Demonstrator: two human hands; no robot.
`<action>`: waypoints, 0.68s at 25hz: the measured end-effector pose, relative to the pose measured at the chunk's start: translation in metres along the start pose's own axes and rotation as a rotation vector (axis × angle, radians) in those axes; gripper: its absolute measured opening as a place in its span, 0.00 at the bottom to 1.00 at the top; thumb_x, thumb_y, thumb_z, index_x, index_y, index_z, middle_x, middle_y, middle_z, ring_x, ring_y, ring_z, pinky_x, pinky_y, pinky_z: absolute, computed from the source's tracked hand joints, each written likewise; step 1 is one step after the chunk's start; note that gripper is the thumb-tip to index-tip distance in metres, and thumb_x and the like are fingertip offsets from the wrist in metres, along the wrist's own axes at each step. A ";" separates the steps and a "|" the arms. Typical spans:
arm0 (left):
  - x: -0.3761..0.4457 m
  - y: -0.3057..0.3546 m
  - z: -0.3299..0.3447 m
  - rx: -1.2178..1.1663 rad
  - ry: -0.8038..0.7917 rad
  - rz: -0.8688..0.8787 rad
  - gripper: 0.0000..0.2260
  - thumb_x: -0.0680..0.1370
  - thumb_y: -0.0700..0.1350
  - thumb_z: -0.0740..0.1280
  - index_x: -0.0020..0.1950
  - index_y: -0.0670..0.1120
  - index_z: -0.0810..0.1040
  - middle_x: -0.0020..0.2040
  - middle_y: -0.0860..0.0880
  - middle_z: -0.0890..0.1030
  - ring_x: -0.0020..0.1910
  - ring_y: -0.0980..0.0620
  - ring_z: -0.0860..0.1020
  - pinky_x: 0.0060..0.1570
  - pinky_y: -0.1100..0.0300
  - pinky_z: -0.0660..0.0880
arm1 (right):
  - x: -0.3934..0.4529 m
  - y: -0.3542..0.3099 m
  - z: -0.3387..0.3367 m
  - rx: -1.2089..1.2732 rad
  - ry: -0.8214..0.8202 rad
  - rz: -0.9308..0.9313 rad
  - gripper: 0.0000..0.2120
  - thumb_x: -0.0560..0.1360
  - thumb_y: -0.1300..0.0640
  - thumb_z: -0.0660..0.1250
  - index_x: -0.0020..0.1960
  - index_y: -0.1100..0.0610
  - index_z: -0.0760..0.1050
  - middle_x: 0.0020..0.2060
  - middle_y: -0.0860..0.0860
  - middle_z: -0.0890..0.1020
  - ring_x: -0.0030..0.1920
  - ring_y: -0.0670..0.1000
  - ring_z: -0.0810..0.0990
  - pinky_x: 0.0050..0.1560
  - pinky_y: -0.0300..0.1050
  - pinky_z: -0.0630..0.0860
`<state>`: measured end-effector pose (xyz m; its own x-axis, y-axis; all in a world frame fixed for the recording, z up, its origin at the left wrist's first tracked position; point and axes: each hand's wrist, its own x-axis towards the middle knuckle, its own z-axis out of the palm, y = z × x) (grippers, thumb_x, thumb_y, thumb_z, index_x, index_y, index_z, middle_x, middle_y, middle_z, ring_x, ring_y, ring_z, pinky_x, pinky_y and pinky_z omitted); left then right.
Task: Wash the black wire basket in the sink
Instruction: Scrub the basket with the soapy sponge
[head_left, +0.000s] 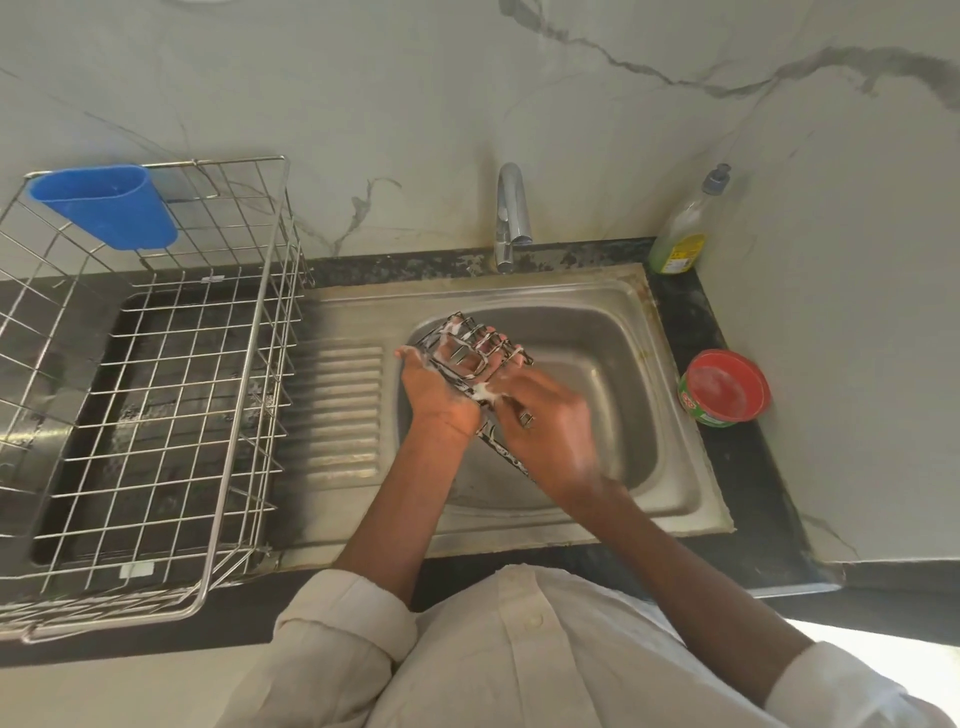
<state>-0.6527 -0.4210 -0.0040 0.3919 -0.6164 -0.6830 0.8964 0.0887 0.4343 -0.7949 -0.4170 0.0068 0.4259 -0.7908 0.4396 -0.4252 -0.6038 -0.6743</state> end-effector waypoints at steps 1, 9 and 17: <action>-0.001 0.001 -0.001 0.008 -0.006 -0.001 0.37 0.85 0.70 0.46 0.70 0.44 0.79 0.53 0.34 0.86 0.52 0.35 0.84 0.56 0.39 0.80 | 0.003 0.003 -0.002 -0.008 0.032 0.012 0.06 0.76 0.65 0.72 0.50 0.58 0.87 0.49 0.50 0.87 0.36 0.43 0.82 0.38 0.41 0.82; -0.011 -0.010 0.010 0.275 -0.207 -0.067 0.44 0.79 0.77 0.45 0.72 0.47 0.80 0.64 0.39 0.84 0.57 0.40 0.84 0.52 0.44 0.82 | 0.052 0.000 -0.017 -0.116 -0.055 0.109 0.12 0.76 0.72 0.69 0.52 0.60 0.86 0.47 0.52 0.86 0.42 0.47 0.82 0.42 0.25 0.74; -0.013 -0.007 0.004 0.328 -0.303 -0.042 0.36 0.81 0.75 0.44 0.68 0.55 0.80 0.62 0.39 0.85 0.60 0.37 0.84 0.62 0.36 0.79 | 0.088 0.000 -0.019 -0.138 -0.200 0.263 0.11 0.78 0.70 0.69 0.53 0.57 0.85 0.49 0.53 0.87 0.46 0.51 0.85 0.49 0.47 0.83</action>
<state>-0.6652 -0.4171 0.0040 0.2347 -0.8196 -0.5226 0.7777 -0.1641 0.6068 -0.7724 -0.4881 0.0567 0.4296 -0.8939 0.1279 -0.6391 -0.4010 -0.6563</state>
